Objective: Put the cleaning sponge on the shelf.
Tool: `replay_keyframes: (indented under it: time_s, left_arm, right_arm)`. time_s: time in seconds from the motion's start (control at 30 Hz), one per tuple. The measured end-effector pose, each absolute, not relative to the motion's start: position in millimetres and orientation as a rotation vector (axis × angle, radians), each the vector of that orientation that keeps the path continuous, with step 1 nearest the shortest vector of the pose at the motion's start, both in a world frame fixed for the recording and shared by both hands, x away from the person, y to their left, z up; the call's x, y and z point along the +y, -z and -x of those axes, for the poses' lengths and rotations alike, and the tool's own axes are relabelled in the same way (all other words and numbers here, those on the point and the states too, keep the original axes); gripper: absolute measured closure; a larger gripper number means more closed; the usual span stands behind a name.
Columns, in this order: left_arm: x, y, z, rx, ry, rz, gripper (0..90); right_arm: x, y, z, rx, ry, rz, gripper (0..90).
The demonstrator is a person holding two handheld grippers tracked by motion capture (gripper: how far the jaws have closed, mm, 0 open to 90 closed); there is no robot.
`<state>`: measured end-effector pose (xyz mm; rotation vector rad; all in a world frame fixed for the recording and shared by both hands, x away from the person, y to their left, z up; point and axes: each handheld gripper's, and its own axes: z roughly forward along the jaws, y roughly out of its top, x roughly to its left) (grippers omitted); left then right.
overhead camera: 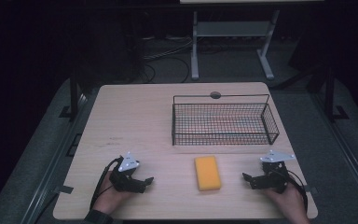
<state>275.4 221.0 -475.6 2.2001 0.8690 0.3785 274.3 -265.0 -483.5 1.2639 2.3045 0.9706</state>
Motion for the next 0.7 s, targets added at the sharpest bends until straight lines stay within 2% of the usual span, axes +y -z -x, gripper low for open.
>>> replay_keyframes:
  time_s: [0.7]
  left_arm:
    - [221.3, 475.4, -274.5, 0.868, -0.377, -2.202, 13.6]
  right_arm:
    - [-263.6, 481.2, -274.8, 2.314, -0.953, -1.283, 2.3]
